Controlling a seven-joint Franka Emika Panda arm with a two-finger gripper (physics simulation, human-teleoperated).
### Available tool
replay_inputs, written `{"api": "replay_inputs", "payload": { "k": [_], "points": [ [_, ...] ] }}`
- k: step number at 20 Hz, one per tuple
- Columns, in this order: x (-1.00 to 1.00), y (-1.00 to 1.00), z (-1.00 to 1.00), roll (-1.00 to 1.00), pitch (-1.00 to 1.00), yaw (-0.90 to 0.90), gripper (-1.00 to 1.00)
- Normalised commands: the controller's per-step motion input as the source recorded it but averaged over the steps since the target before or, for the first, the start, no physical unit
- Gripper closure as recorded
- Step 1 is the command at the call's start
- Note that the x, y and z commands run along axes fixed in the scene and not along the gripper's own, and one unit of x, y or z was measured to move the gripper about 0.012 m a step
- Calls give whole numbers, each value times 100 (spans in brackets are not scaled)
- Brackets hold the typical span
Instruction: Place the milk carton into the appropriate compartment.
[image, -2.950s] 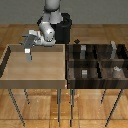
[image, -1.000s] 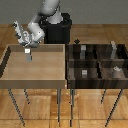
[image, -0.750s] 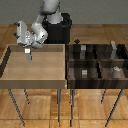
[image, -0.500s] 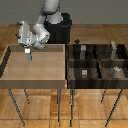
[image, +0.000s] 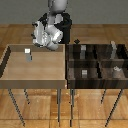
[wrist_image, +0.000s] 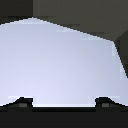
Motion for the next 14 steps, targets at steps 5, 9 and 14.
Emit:
{"api": "replay_inputs", "payload": {
  "k": [5,9,14],
  "points": [
    [0,0,0,0,0,-48,-100],
    [0,0,0,0,0,-40,-100],
    [0,0,0,0,0,48,-100]
  ]
}}
